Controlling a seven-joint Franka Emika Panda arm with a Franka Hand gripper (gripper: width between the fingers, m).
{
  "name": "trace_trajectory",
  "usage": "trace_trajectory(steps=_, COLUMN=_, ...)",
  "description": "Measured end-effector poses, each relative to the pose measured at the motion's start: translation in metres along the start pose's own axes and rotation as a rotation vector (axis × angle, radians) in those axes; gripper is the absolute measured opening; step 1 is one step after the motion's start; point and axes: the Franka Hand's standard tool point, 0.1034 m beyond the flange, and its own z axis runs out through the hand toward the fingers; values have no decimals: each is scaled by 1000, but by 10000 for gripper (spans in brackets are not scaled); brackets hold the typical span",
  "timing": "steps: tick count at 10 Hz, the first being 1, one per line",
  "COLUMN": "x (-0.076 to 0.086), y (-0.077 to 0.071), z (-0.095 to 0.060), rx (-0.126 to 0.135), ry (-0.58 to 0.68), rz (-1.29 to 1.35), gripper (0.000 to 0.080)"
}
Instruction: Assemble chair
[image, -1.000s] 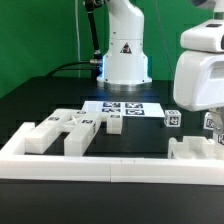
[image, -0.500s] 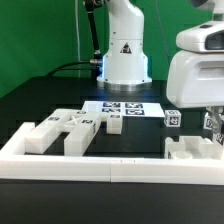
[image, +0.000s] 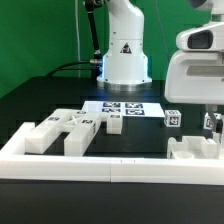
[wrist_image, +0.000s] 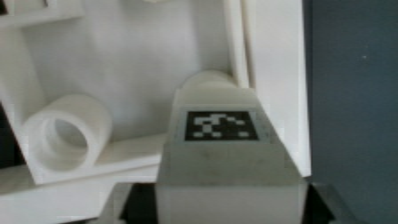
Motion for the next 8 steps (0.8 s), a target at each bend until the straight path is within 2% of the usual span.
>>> trace_trajectory(steps=6, x=-1, y=3, z=1, rx=7, ry=9, rz=602, gripper=290)
trace_trajectory(steps=8, x=-2, y=3, z=1, rx=8, ry=5, rz=715, gripper=290)
